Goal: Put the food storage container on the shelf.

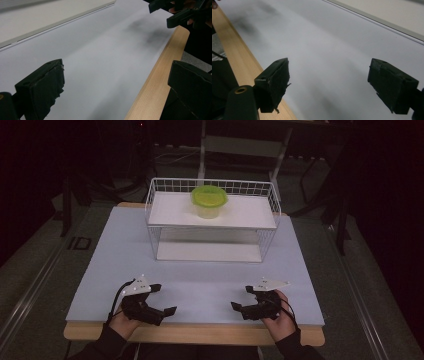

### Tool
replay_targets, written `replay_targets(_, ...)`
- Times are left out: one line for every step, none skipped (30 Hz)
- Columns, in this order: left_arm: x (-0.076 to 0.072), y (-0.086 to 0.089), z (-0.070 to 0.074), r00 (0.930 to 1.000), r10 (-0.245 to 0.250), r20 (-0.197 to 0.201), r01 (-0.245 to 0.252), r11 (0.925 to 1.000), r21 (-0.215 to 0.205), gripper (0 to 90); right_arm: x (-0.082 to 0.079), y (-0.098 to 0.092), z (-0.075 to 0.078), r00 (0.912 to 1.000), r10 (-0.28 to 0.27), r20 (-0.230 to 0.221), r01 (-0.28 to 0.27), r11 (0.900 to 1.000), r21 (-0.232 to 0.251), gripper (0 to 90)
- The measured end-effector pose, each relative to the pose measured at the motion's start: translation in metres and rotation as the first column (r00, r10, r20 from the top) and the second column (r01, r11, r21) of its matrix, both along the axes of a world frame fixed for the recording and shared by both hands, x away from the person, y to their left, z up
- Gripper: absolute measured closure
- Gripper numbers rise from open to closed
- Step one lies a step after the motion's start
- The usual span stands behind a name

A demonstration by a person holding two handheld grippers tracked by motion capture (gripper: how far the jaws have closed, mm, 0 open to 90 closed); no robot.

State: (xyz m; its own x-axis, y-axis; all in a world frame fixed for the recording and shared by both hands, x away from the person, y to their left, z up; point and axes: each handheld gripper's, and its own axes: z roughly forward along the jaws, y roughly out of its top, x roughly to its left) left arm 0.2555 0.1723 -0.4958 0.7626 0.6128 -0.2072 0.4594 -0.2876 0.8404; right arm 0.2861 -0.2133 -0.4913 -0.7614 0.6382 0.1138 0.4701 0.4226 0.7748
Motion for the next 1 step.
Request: replay_targets(0.0,-0.0002,-0.0001,1.0,-0.003,0.0,0.003,1.0,-0.002,1.8,0.0001,0.0,0.0001,1.0,0.001,-0.006,-0.001,1.0,0.002,17.4)
